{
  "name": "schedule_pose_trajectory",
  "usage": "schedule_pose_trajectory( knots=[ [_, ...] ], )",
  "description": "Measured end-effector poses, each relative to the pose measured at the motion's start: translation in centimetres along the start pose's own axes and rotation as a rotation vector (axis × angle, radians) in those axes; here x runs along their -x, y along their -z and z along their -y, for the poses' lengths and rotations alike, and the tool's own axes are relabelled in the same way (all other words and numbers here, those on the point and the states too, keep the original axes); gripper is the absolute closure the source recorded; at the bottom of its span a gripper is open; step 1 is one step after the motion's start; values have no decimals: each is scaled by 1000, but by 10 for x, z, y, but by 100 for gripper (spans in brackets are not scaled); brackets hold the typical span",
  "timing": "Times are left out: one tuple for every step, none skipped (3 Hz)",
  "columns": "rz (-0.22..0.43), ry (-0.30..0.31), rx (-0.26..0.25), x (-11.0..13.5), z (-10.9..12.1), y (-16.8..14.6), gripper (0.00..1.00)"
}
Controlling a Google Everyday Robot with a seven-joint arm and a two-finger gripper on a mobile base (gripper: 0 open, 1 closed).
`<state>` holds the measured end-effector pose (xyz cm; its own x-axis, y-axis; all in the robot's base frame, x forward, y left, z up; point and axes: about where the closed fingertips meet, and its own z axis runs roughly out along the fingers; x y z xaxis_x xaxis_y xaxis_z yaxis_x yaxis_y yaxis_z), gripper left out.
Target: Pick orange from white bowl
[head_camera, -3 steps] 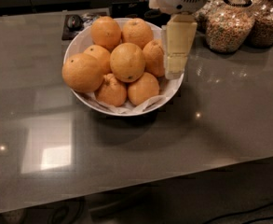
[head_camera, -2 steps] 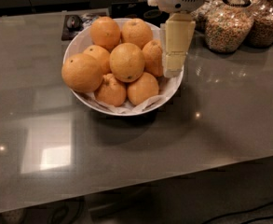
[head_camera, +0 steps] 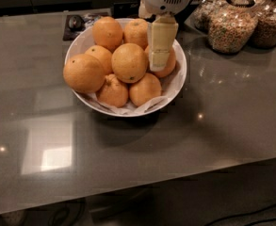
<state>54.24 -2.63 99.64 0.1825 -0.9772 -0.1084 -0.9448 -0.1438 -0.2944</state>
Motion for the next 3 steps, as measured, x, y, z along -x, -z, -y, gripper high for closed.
schedule_pose_trajectory(
  knots=[
    [7, 3, 28, 3, 10, -14, 28],
    [30, 13, 70, 10, 15, -33, 27],
    [51, 24, 118, 16, 15, -50, 19]
  ],
)
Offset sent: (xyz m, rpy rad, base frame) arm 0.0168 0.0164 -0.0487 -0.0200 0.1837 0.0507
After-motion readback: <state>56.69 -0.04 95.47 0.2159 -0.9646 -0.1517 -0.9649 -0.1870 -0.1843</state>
